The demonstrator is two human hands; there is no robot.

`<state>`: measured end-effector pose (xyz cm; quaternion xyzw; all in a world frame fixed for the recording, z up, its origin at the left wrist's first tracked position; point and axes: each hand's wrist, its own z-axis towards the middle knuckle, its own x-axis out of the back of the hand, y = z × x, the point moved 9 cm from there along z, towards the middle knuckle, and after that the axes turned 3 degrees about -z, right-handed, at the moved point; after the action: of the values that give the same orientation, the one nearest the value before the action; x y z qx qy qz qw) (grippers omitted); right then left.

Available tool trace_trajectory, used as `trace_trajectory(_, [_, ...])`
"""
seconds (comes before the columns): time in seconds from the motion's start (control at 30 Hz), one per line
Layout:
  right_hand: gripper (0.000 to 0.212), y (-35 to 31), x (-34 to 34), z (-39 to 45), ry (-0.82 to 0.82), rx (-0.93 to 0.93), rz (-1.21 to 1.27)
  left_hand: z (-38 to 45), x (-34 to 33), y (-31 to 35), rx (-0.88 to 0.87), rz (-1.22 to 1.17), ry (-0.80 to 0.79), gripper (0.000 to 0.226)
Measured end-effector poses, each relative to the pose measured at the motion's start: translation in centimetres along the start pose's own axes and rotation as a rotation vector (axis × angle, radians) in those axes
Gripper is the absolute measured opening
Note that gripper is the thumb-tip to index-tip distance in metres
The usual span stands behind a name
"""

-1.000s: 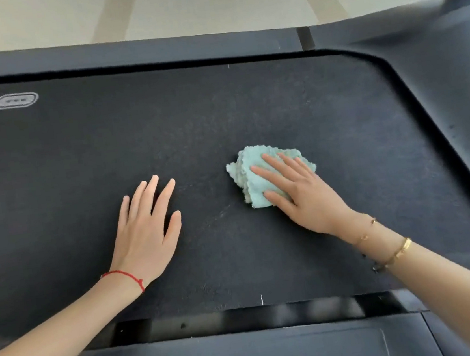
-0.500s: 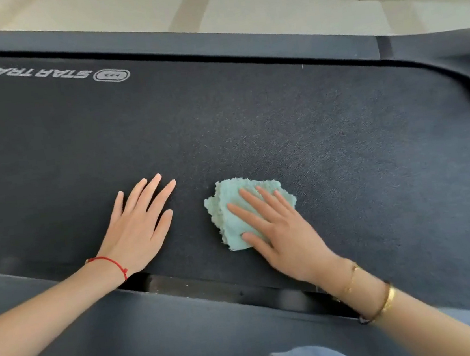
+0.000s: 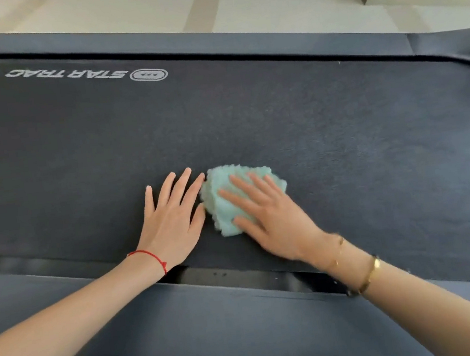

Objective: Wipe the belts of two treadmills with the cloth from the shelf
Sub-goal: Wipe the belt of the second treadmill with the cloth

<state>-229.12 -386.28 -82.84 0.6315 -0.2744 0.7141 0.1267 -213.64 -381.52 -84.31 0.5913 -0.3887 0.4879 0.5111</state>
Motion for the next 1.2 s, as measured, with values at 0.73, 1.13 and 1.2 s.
trace_trajectory(0.73, [0.052,-13.8,-3.5,6.3,-0.103,0.080,-0.018,-0.5,4.1,-17.3,0.018,-0.028,0.008,0.062])
trace_trajectory(1.13, [0.058,-9.1,-3.1,15.6,-0.037,-0.186,-0.058,-2.2,5.4,-23.6,0.176,-0.035,0.042,0.063])
trace_trajectory(1.2, [0.059,-11.5,-3.6,14.9,-0.049,-0.117,-0.044,-2.6,5.7,-24.4,0.197,-0.029,0.053,0.065])
